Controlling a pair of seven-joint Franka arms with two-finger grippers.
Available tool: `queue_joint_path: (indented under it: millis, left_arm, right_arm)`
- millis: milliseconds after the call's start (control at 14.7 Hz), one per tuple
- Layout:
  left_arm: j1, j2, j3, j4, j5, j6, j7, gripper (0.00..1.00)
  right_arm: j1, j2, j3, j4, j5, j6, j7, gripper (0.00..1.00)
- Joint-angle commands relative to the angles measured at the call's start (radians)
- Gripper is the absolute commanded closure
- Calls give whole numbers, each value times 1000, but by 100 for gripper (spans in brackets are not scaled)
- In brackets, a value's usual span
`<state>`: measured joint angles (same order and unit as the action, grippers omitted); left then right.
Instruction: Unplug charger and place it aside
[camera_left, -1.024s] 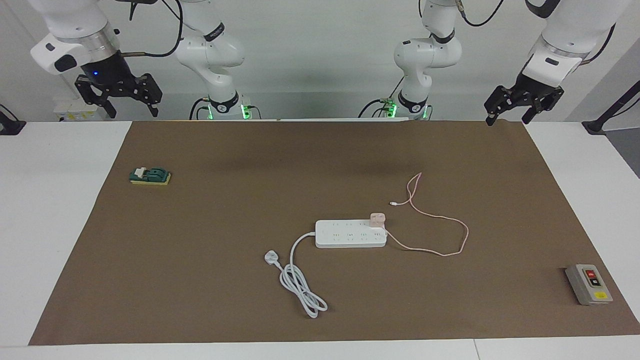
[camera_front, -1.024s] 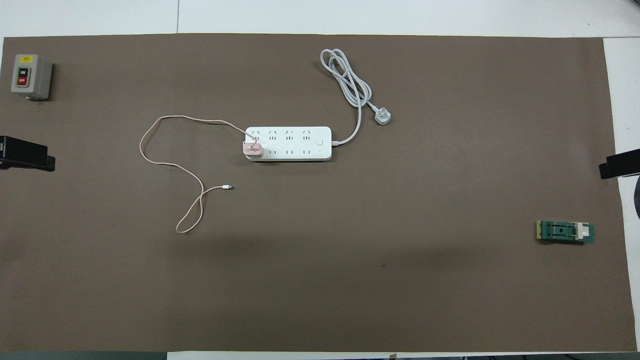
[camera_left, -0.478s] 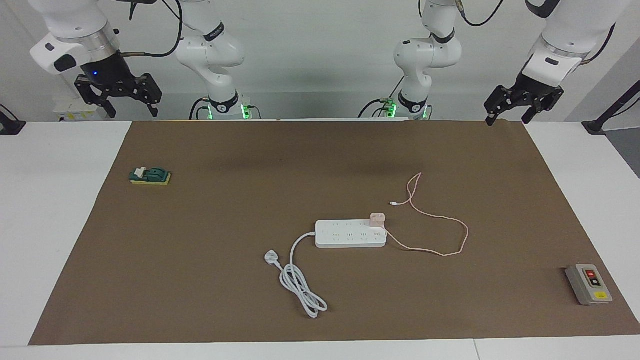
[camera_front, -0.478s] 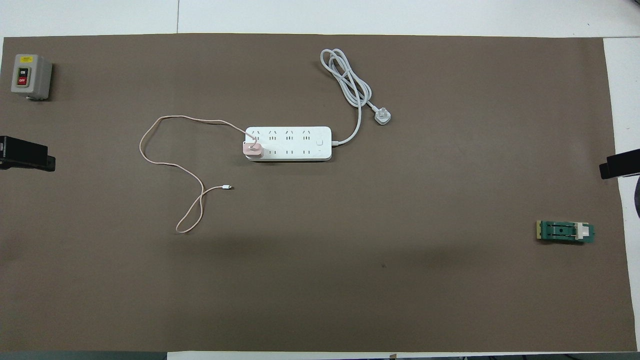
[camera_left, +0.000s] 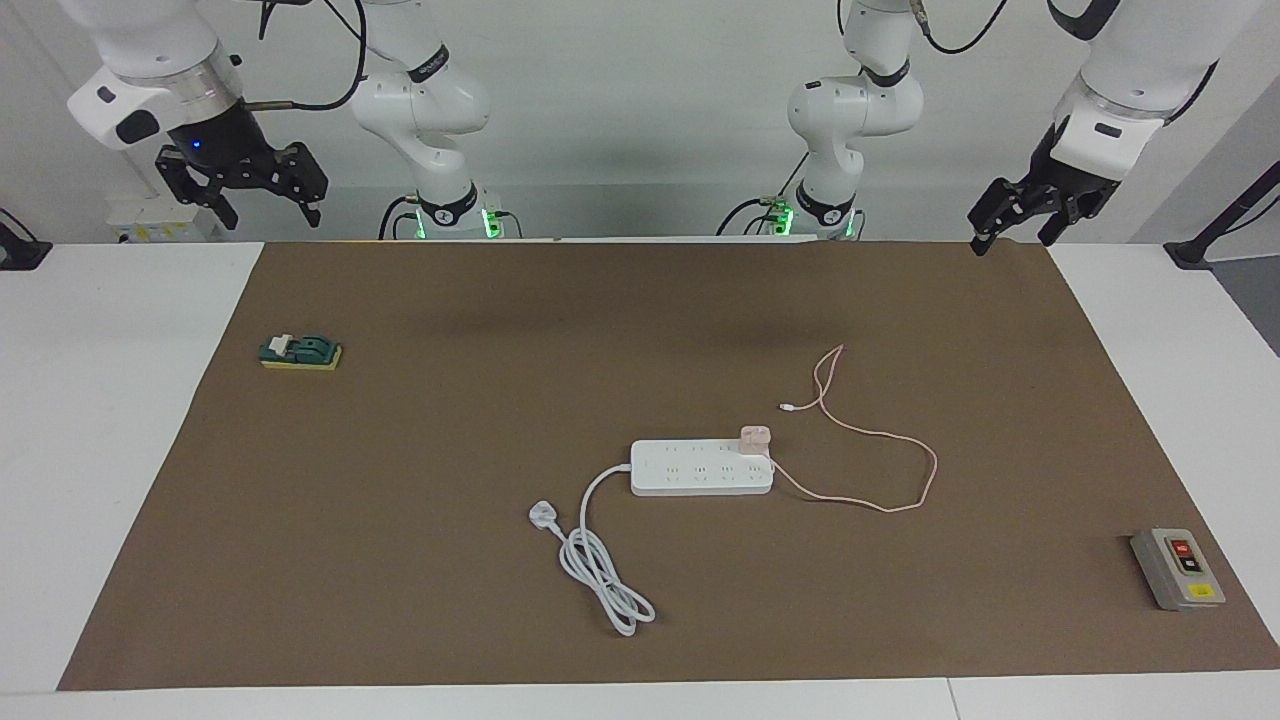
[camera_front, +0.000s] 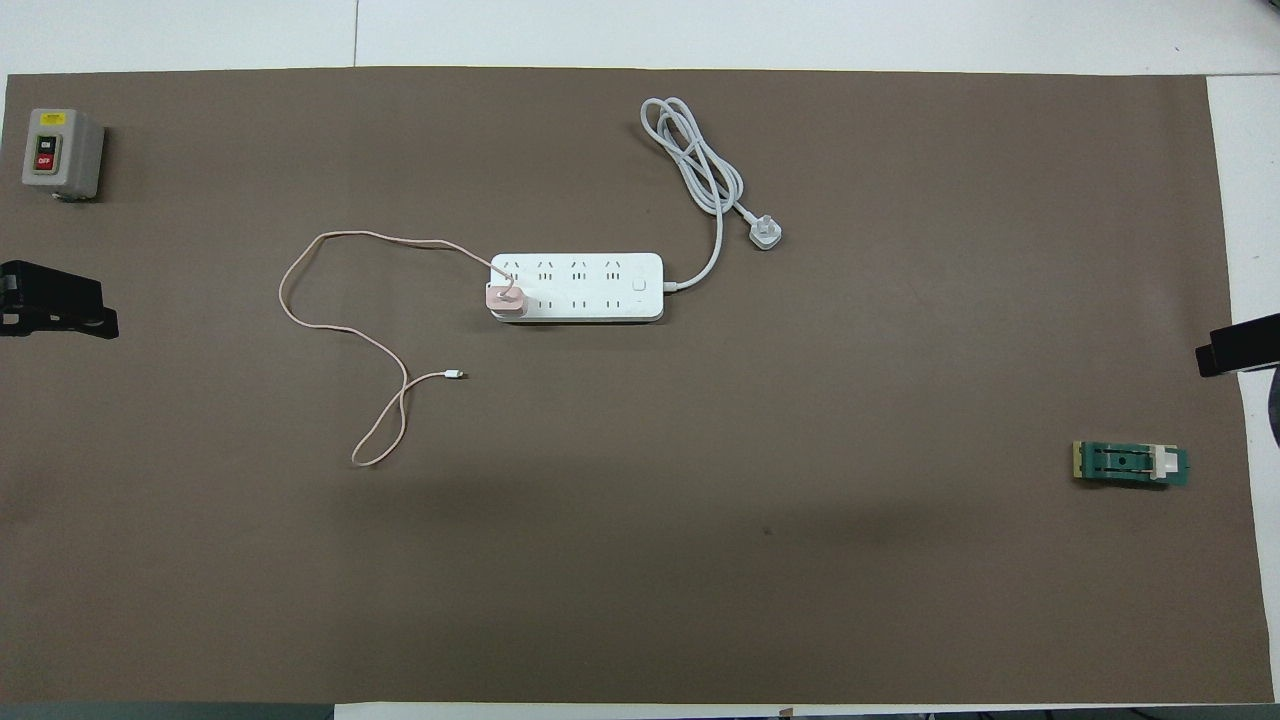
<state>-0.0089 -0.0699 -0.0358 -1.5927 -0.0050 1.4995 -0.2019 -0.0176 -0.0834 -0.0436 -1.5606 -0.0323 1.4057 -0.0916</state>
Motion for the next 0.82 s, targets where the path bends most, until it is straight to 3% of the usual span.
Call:
queue_joint_path:
  millis: [0,273,478,751]
  left_arm:
    - [-10,-39,-18,-67,-9,62,-144,0]
    - [-36,-48,-26,-93,-7,110,-409,0]
    - [-66,-50,-33,-116,-7,128,-672,0]
    - [-187,19,-35,-116,57,185,-1092,0]
  right_arm:
    - [13,-36,22,-56,38,9,148,0]
    - [91,-38,31,-98,72,38,459,0]
    - [123,-7,31,-119,166,85,695,0]
    - [186,36,31,-171,273,191,1014,0]
